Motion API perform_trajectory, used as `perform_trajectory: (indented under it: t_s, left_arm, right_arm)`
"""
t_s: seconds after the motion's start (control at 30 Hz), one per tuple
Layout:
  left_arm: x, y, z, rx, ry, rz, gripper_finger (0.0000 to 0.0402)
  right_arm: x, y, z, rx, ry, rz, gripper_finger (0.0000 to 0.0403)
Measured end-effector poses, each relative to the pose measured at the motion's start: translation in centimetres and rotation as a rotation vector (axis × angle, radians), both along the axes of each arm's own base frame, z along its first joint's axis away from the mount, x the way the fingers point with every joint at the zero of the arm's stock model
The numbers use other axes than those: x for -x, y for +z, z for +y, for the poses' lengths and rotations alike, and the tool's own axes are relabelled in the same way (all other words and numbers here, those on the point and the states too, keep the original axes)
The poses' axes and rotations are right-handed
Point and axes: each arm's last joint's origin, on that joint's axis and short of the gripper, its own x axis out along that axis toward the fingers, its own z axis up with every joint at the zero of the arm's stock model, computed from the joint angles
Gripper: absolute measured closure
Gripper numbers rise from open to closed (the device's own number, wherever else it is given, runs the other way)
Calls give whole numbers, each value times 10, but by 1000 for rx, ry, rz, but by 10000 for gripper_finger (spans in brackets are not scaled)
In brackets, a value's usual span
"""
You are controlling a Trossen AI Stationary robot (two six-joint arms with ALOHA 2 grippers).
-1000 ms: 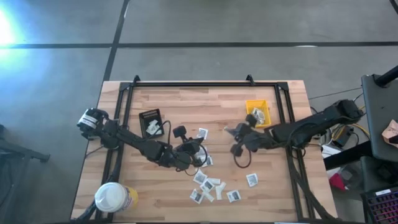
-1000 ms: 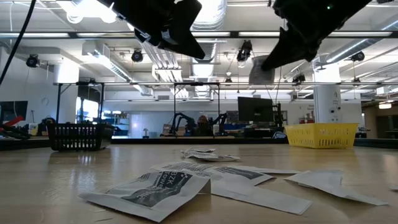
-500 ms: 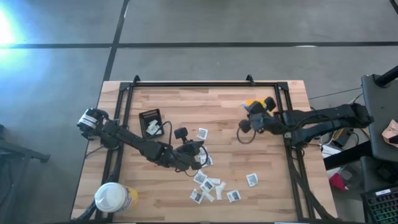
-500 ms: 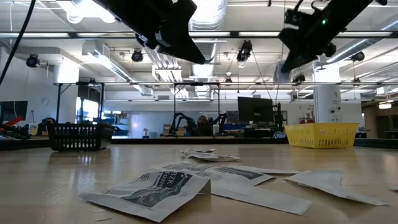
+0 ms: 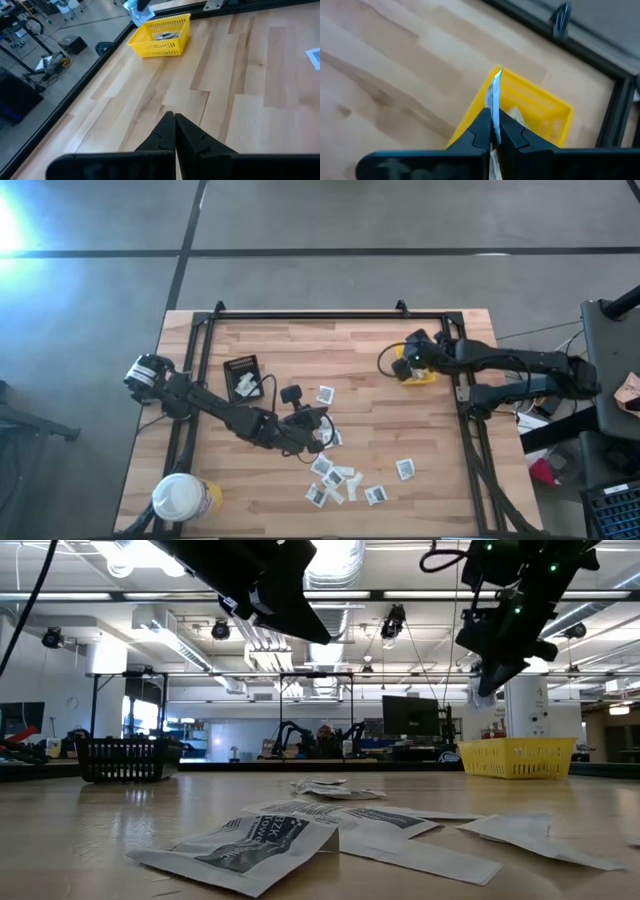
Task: Pick & Place First Aid Supplies
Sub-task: Put the black pad into the yellow bin
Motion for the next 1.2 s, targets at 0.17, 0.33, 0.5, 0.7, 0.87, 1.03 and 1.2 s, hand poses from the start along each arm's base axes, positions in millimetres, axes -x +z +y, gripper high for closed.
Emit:
perform_trajectory:
  t_s: [0.17, 0.33, 0.5, 0.7, 0.87, 1.03, 1.2]
  left_arm:
    - [0, 0, 0, 3, -5, 3, 401]
    - [0, 0, 0, 10, -1, -2, 401]
    - [0, 0, 0, 14, 1, -4, 401]
    - [1, -2, 0, 33, 14, 6, 401]
    - [2, -4, 0, 55, 6, 16, 401]
    - [2, -4, 0, 66, -15, 23, 401]
    - [2, -4, -1, 75, -37, 31, 401]
  right_arm:
    - [9, -4, -10, -99, -10, 38, 394]
    - [14, -5, -19, -214, 64, 29, 394]
    - [20, -6, -30, -305, 100, -1, 394]
    - [29, -7, -38, -333, 150, 31, 394]
    - [34, -9, -38, -357, 136, 62, 382]
    - [34, -9, -37, -360, 136, 74, 339]
    - [35, -9, -38, -342, 122, 87, 303]
